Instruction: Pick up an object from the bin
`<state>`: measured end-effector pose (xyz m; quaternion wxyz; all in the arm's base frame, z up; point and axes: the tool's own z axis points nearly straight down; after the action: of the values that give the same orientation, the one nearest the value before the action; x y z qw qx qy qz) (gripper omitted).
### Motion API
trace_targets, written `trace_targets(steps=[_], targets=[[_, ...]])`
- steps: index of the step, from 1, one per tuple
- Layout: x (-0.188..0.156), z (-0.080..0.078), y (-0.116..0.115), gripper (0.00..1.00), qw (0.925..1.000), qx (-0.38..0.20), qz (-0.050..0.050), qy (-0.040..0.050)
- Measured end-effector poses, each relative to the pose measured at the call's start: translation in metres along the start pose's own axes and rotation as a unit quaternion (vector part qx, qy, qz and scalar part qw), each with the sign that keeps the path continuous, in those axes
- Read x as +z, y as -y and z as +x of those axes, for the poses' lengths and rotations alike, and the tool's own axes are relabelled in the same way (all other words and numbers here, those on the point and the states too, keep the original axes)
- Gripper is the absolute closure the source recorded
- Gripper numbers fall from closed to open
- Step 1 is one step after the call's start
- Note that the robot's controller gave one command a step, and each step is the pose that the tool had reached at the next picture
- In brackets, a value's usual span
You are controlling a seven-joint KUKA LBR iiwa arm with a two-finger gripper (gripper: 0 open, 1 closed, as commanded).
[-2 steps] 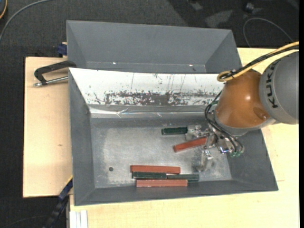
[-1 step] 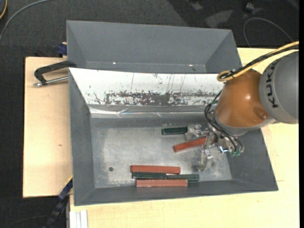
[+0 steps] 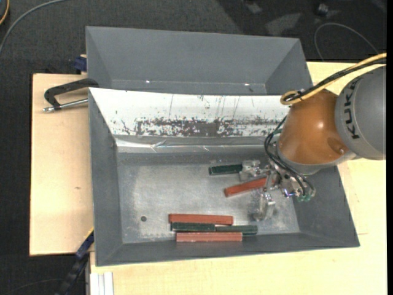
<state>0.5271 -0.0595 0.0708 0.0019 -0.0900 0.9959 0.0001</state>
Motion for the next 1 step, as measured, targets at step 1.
trace_targets(steps=[1], targets=[[-0.0007,-0.0011,-0.0001,0.00,1.0000,0.000,0.000,0.0003]])
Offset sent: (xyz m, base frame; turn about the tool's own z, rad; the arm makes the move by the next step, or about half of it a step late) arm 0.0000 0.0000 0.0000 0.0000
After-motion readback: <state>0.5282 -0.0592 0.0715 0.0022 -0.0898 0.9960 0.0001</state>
